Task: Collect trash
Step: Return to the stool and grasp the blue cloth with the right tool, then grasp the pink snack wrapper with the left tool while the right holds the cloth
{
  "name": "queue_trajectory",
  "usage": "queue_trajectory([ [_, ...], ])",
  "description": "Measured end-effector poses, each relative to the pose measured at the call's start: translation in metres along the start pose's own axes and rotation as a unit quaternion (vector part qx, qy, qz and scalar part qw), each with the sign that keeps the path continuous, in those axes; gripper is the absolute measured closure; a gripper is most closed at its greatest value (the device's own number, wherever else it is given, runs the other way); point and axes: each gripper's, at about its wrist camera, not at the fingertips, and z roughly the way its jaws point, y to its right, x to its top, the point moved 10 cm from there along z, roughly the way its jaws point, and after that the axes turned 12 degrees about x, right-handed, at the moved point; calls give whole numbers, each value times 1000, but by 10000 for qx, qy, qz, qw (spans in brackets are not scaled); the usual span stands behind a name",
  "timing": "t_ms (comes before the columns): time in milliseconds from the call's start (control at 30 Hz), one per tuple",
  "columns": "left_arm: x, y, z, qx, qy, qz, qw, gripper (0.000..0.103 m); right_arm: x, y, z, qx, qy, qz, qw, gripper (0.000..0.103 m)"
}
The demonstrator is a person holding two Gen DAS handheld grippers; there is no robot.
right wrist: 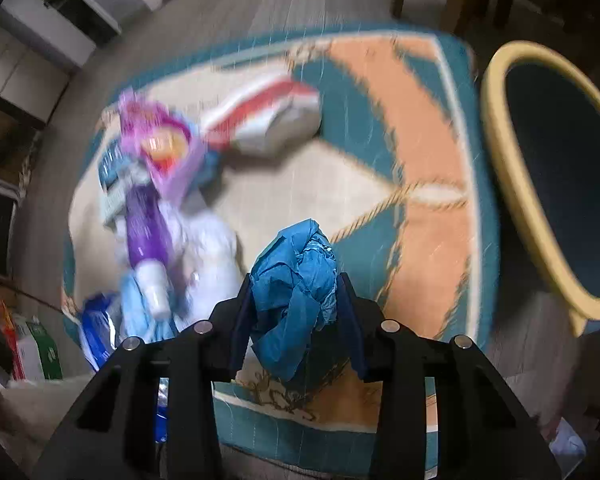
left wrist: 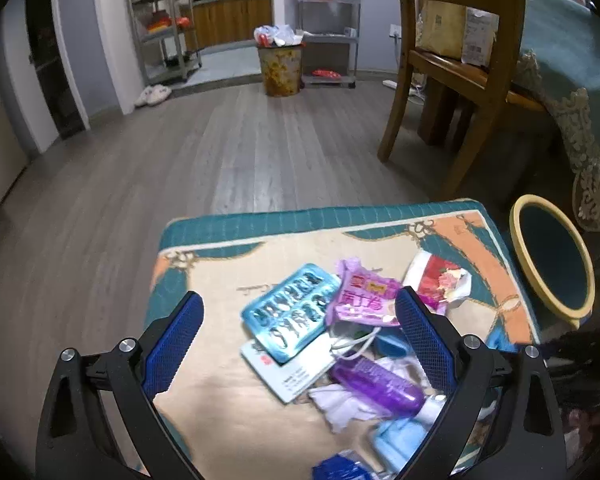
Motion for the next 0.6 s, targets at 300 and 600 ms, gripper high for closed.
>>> queue_trajectory([
  [300,-8,45,37,23,-338,276,9990,7,28,20,-48,252,655,418,9967,64],
  [600,-11,60,79,-281,-755,503,9955,46,40,29,-58,383,776,440,9953,64],
])
